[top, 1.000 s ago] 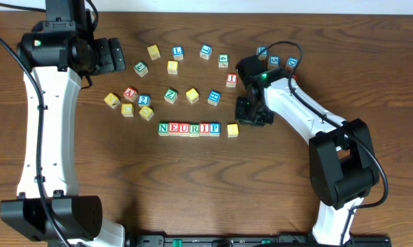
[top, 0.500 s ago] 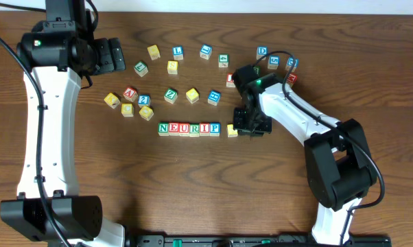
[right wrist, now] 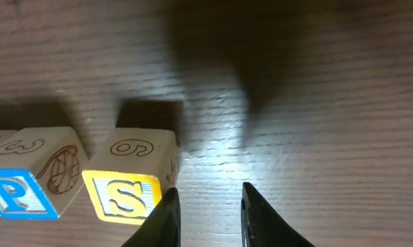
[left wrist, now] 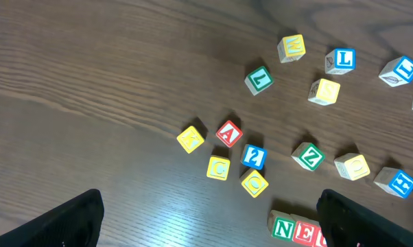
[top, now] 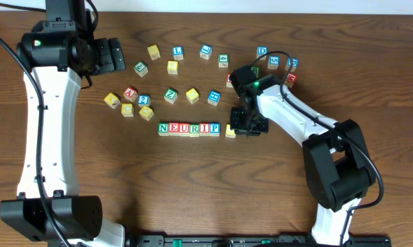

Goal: Spell out NEURIPS

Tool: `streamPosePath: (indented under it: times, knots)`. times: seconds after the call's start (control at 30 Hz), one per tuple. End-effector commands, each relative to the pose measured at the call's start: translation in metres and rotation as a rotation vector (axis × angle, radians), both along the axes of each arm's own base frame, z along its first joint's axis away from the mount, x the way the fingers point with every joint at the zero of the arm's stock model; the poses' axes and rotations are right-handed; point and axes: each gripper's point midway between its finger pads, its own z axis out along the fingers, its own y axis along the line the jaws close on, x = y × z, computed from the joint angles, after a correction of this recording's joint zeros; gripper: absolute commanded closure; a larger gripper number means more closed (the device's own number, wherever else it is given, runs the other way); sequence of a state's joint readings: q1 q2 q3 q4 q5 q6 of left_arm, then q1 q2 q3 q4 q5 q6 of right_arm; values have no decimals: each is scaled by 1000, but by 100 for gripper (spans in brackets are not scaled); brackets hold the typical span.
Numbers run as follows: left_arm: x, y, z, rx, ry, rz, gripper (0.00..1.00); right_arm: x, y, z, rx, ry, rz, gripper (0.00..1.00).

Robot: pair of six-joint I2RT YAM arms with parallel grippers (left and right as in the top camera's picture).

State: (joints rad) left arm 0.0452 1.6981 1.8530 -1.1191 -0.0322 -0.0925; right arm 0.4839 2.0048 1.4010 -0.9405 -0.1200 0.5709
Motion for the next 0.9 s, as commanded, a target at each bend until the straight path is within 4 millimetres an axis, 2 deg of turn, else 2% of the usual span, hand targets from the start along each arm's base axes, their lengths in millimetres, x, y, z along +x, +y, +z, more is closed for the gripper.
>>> streamPosePath:
  times: [0.0,0.43,0.7,0.87]
  knots:
    - [1,3,7,8,-17,2,2,-3,5,1,8,1,-8,76]
    - [1,3,7,8,-17,2,2,0,9,1,23,-12,-11,75]
    - [1,3,7,8,-17,2,2,7,-3,0,-42,-53,0,73]
    - [1,3,7,8,-17,2,2,11,-1,0,-37,-68,3,73]
